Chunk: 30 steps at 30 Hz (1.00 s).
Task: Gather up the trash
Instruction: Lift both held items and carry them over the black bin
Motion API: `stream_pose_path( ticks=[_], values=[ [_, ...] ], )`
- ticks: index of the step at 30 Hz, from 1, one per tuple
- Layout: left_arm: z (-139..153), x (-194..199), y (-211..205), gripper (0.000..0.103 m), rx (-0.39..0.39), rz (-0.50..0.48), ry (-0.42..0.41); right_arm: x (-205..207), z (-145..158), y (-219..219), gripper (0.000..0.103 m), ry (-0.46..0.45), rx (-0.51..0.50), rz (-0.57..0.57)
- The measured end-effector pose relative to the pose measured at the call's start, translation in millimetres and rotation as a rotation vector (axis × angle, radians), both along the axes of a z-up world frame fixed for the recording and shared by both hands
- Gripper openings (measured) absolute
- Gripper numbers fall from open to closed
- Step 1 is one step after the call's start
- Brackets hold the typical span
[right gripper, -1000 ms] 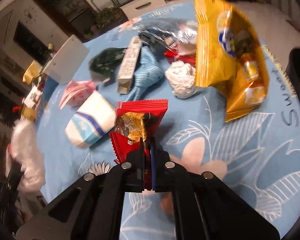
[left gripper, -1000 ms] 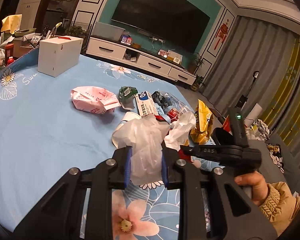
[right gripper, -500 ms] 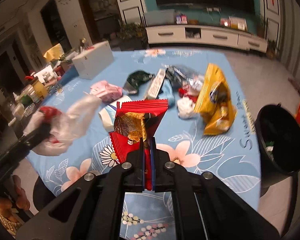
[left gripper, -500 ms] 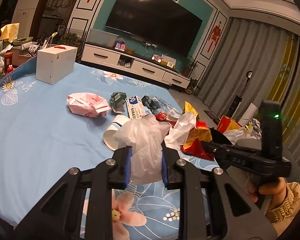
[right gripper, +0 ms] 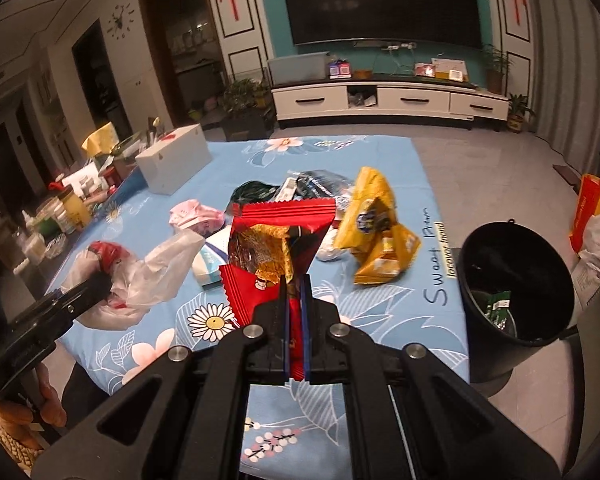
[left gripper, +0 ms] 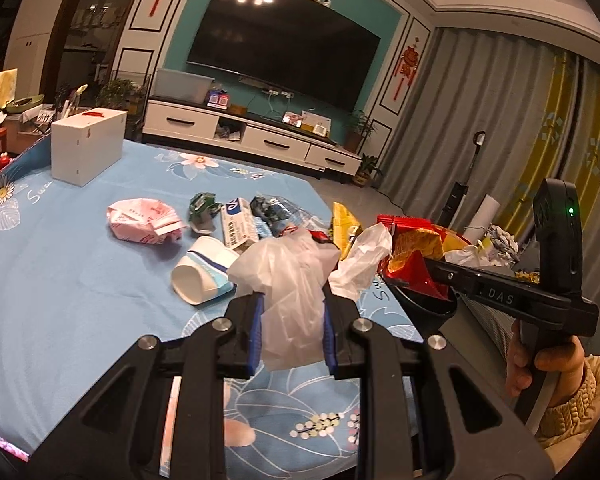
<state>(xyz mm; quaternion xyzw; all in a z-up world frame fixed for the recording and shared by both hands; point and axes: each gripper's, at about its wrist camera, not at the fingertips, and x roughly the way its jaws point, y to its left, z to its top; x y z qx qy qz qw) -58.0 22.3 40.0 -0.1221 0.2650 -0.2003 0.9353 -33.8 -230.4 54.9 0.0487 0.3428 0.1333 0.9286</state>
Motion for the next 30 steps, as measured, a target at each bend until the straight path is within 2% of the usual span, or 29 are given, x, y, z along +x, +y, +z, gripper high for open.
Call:
stream_pose_path(
  ticks=[11,30],
  values=[
    [12,-3,-20,0.025,0.021,-0.033,-0.031,-11,12,-22,0.005,-0.05,0.028,-0.041],
    [25,12,-73,0.025,0.077,-0.122,-0.057,-5,-1,-68,0.005,-0.034,0.092,-0.138]
  ],
)
